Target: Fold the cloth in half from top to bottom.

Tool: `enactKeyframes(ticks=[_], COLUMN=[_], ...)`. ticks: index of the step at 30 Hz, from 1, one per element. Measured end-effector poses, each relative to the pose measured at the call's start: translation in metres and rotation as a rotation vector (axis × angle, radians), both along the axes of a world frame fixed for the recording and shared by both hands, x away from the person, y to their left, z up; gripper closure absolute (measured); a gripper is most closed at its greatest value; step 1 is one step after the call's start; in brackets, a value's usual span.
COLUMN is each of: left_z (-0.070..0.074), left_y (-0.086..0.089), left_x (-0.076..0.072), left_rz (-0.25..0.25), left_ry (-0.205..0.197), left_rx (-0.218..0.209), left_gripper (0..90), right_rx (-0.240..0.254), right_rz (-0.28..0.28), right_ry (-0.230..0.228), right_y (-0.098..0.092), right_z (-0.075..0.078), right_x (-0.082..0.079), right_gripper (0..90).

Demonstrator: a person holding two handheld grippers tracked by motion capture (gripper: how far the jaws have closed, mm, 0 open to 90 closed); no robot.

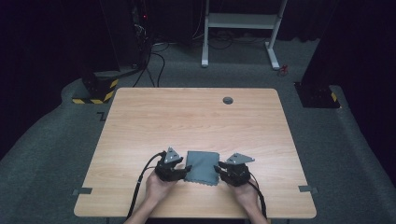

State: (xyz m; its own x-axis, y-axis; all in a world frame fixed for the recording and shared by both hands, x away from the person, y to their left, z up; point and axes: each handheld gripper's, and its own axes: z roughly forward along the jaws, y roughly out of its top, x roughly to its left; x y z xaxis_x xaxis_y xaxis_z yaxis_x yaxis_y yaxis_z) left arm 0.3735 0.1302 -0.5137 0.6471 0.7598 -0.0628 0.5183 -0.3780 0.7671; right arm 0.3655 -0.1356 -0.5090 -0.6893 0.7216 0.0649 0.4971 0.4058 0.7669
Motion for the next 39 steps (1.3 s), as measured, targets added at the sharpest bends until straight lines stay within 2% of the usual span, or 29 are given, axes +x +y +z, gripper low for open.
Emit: enactKeyframes(ticks=[1, 3, 5, 7, 10, 12, 19, 23, 25, 28, 30, 35, 36, 39], left_z=[0.001, 0.002, 0.005, 0.005, 0.005, 0.004, -0.002, -0.002, -0.002, -0.003, -0.002, -0.002, -0.002, -0.002], left_y=[-0.003, -0.004, -0.007, -0.009, -0.014, -0.018, -0.024, -0.021, -0.021, -0.018, -0.014, -0.011, -0.011, -0.011], left_x=[0.009, 0.013, 0.025, 0.031, 0.040, 0.045, 0.054, 0.056, 0.056, 0.058, 0.059, 0.059, 0.058, 0.058], left_rz=[0.017, 0.027, 0.050, 0.059, 0.060, 0.054, 0.059, 0.052, 0.039, 0.024, 0.016, -0.005, -0.019, -0.036], left_ry=[-0.006, 0.000, -0.006, -0.010, 0.002, 0.014, 0.016, 0.017, 0.021, 0.049, 0.057, 0.053, 0.066, 0.075], left_rx=[0.008, 0.008, 0.017, 0.026, 0.040, 0.046, 0.123, 0.121, 0.116, 0.089, 0.080, 0.085, 0.067, 0.058], left_gripper=[46.7, 46.4, 45.9, 45.9, 45.8, 45.7, 45.8, 45.4, 47.7, 52.2, 53.6, 58.8, 65.6, 73.4], right_rx=[0.006, 0.007, 0.037, 0.034, 0.033, 0.021, -0.033, -0.080, -0.082, -0.082, -0.074, -0.078, -0.088, -0.103], right_rz=[-0.029, -0.043, -0.089, -0.101, -0.117, -0.120, -0.138, -0.133, -0.124, -0.100, -0.078, -0.056, -0.051, -0.051], right_ry=[0.000, -0.002, 0.002, -0.004, 0.013, 0.027, 0.041, 0.054, 0.053, 0.053, 0.068, 0.084, 0.077, 0.062], right_y=[0.002, 0.002, 0.004, 0.006, 0.012, 0.016, 0.019, 0.018, 0.017, 0.016, 0.016, 0.015, 0.016, 0.019], right_z=[0.002, 0.003, 0.007, 0.008, 0.006, 0.004, -0.005, -0.009, -0.009, -0.008, -0.008, -0.006, -0.006, -0.006], right_x=[0.009, 0.015, 0.027, 0.035, 0.045, 0.048, 0.056, 0.057, 0.057, 0.057, 0.059, 0.062, 0.062, 0.061], right_gripper=[70.5, 70.2, 69.1, 68.7, 67.1, 66.1, 65.6, 66.1, 67.0, 72.7, 77.4, 85.4, 88.2, 88.9])
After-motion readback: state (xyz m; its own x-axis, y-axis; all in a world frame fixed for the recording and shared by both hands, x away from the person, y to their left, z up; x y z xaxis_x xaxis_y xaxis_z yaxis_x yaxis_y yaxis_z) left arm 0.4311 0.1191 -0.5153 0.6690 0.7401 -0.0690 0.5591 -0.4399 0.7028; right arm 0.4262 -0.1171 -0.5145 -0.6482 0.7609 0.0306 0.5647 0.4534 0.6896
